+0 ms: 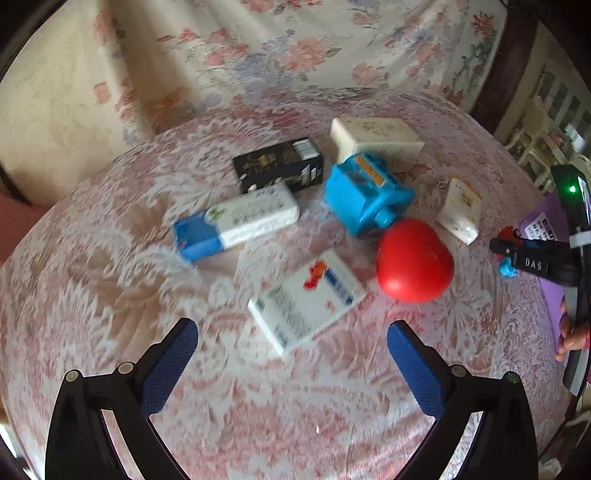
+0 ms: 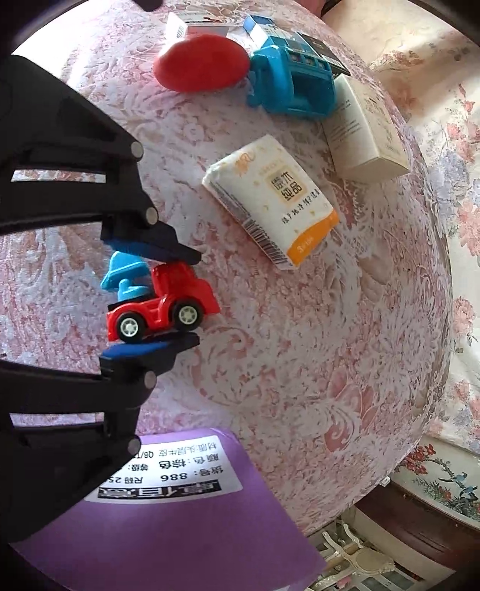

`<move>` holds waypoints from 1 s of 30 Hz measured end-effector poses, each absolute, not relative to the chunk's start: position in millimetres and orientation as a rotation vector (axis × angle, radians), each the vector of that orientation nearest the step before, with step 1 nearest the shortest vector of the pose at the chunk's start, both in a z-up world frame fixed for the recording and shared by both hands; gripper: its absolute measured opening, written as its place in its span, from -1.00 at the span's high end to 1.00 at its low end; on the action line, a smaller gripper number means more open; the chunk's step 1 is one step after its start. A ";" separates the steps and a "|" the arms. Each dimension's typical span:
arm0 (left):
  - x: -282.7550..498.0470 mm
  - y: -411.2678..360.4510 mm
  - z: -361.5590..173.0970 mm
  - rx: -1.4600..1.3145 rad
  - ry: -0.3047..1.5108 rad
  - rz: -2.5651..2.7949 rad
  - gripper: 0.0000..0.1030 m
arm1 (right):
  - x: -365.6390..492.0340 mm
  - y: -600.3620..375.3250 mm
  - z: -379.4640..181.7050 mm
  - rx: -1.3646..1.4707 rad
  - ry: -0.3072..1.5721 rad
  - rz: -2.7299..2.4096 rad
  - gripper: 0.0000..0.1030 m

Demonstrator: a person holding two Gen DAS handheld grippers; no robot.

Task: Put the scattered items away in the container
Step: 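Close the right tool on the red toy car while the left tool lowers onto the white medicine box, then lift the red toy car with the right tool while the left tool grasps the white medicine box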

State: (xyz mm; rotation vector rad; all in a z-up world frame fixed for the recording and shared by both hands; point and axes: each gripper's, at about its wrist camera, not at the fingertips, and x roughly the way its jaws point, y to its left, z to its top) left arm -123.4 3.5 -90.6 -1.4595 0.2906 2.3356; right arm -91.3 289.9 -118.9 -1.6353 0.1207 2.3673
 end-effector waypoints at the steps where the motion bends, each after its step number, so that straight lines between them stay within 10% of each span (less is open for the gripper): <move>1: -127.8 6.7 -91.9 -1.451 0.309 2.320 -0.98 | -90.4 289.5 -119.2 -1.641 0.119 2.369 0.20; 6: -148.0 23.4 -111.6 -1.467 0.438 2.188 -0.44 | -85.8 289.3 -120.7 -1.662 0.114 2.380 0.20; 16: -145.9 19.2 -126.8 -1.522 0.462 2.177 0.05 | -89.7 288.3 -120.2 -1.697 0.094 2.414 0.19; 30: -87.0 -22.2 -127.8 -1.642 0.328 2.332 -0.01 | -64.1 263.9 -121.3 -1.797 0.006 2.660 0.15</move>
